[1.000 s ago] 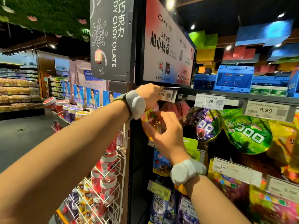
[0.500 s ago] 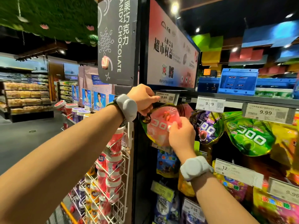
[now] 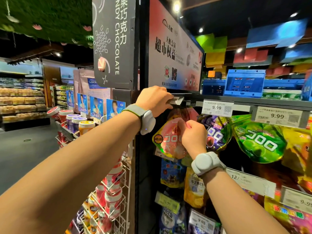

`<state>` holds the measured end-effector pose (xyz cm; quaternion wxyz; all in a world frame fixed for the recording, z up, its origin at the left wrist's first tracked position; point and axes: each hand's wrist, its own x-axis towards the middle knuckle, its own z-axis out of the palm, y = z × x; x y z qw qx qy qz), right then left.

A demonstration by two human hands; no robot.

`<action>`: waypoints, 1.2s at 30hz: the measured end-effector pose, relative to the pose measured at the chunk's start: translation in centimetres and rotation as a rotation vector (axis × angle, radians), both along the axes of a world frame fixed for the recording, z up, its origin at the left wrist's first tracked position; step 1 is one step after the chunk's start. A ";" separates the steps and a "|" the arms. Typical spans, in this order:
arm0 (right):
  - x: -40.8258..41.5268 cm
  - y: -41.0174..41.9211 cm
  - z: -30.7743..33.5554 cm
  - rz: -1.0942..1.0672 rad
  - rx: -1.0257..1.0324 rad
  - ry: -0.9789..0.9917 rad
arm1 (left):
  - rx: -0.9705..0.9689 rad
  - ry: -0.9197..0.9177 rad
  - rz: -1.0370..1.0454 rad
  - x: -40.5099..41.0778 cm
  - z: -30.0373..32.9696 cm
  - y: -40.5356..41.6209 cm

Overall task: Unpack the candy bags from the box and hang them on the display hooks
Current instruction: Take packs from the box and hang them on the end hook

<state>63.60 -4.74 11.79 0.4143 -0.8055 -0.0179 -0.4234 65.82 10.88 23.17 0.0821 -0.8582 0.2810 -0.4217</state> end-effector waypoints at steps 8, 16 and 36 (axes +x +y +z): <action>0.2 1.1 2.3 0.011 -0.024 -0.016 | -0.101 0.137 0.037 0.6 3.2 0.2; 4.1 1.4 3.8 -0.048 -0.108 0.076 | -0.113 0.179 0.053 0.9 3.7 0.1; 5.2 1.8 5.1 -0.170 0.020 0.331 | -0.152 0.211 0.052 0.4 3.0 -0.1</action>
